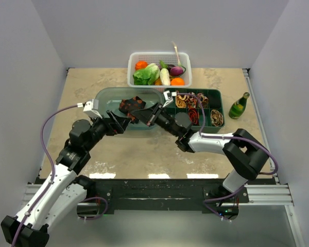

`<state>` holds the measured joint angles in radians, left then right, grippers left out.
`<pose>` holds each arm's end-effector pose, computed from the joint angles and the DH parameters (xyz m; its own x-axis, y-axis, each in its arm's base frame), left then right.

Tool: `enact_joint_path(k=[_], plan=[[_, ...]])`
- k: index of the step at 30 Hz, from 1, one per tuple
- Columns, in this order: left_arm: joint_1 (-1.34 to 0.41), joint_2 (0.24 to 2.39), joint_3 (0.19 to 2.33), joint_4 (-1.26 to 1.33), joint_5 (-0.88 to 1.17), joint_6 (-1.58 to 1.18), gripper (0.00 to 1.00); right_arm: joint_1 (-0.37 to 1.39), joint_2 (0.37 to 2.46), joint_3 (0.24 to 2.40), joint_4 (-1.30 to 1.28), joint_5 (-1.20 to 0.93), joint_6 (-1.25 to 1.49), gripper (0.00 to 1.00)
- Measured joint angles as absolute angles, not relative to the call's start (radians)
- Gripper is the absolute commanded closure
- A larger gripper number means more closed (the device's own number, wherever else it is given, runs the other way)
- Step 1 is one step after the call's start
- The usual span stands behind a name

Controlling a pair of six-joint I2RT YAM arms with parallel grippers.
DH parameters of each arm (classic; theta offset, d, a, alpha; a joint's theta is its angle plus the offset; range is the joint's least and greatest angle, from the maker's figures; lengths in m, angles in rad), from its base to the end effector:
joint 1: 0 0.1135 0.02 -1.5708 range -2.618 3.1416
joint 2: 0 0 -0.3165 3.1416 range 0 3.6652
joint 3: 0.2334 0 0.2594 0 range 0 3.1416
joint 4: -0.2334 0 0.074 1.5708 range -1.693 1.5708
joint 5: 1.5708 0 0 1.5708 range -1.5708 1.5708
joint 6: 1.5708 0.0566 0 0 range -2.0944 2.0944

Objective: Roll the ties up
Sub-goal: Pick up the tie from the bin, then place the tie at the center of the board.

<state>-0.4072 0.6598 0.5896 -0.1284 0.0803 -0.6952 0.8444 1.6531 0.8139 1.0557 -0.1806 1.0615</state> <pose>0.1394 -0.0651 0.3239 -0.4382 -0.5063 -0.7427 0.2426 0.7290 -0.6401 0.2487 0.2952 0.3091 -0.6742 0.5343 -0.5099 -0.5399 0.1144 0.8339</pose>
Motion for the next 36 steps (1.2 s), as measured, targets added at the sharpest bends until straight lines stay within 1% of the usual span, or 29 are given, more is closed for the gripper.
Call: enact_joint_path(k=[3, 8, 17, 18, 19, 20, 21, 22, 23, 24, 26, 29, 30, 31, 32, 33, 34, 35, 36], plan=[[-0.407, 0.672, 0.595, -0.041, 0.132, -0.694, 0.07, 0.844, 1.613, 0.780, 1.151, -0.104, 1.115, 1.00], [-0.406, 0.727, 0.596, 0.138, 0.251, -0.697, 0.11, 0.844, 1.575, 0.768, 1.215, -0.030, 1.165, 1.00], [-0.406, 0.867, 0.596, 0.389, 0.404, -0.760, 0.30, 0.844, 1.571, 0.756, 1.246, -0.012, 1.205, 1.00], [-0.406, 0.871, 0.596, 0.406, 0.410, -0.768, 0.38, 0.844, 1.571, 0.755, 1.249, -0.012, 1.207, 1.00], [-0.406, 0.873, 0.596, 0.418, 0.415, -0.770, 0.42, 0.844, 1.571, 0.752, 1.251, -0.012, 1.210, 1.00], [-0.406, 0.875, 0.596, 0.433, 0.417, -0.775, 0.56, 0.844, 1.571, 0.749, 1.251, -0.012, 1.212, 1.00], [-0.406, 0.876, 0.596, 0.445, 0.419, -0.778, 0.67, 0.844, 1.571, 0.748, 1.252, -0.012, 1.213, 1.00], [-0.406, 0.878, 0.596, 0.453, 0.420, -0.786, 0.74, 0.844, 1.571, 0.746, 1.251, -0.013, 1.214, 1.00], [-0.406, 0.879, 0.596, 0.461, 0.421, -0.787, 0.84, 0.844, 1.571, 0.746, 1.252, -0.014, 1.216, 1.00], [-0.406, 0.882, 0.596, 0.464, 0.420, -0.786, 0.91, 0.844, 1.571, 0.746, 1.256, -0.013, 1.217, 1.00], [-0.404, 0.889, 0.596, 0.470, 0.418, -0.791, 1.00, 0.843, 1.571, 0.746, 1.265, -0.012, 1.221, 1.00], [-0.404, 0.891, 0.596, 0.474, 0.419, -0.794, 1.00, 0.842, 1.571, 0.746, 1.267, -0.011, 1.227, 1.00], [-0.404, 0.891, 0.598, 0.474, 0.419, -0.793, 1.00, 0.842, 1.571, 0.746, 1.269, -0.014, 1.230, 0.93], [-0.404, 0.890, 0.601, 0.469, 0.419, -0.791, 1.00, 0.840, 1.573, 0.746, 1.272, -0.017, 1.232, 0.89], [-0.404, 0.890, 0.607, 0.456, 0.418, -0.787, 1.00, 0.838, 1.575, 0.747, 1.275, -0.020, 1.234, 0.81], [-0.404, 0.890, 0.622, 0.429, 0.417, -0.777, 1.00, 0.836, 1.579, 0.748, 1.280, -0.023, 1.239, 0.68], [-0.404, 0.890, 0.642, 0.395, 0.416, -0.764, 1.00, 0.832, 1.581, 0.748, 1.288, -0.031, 1.243, 0.63], [-0.405, 0.890, 0.665, 0.358, 0.416, -0.749, 1.00, 0.826, 1.581, 0.748, 1.290, -0.044, 1.248, 0.60], [-0.405, 0.890, 0.701, 0.314, 0.412, -0.733, 1.00, 0.820, 1.581, 0.748, 1.293, -0.048, 1.252, 0.52]])
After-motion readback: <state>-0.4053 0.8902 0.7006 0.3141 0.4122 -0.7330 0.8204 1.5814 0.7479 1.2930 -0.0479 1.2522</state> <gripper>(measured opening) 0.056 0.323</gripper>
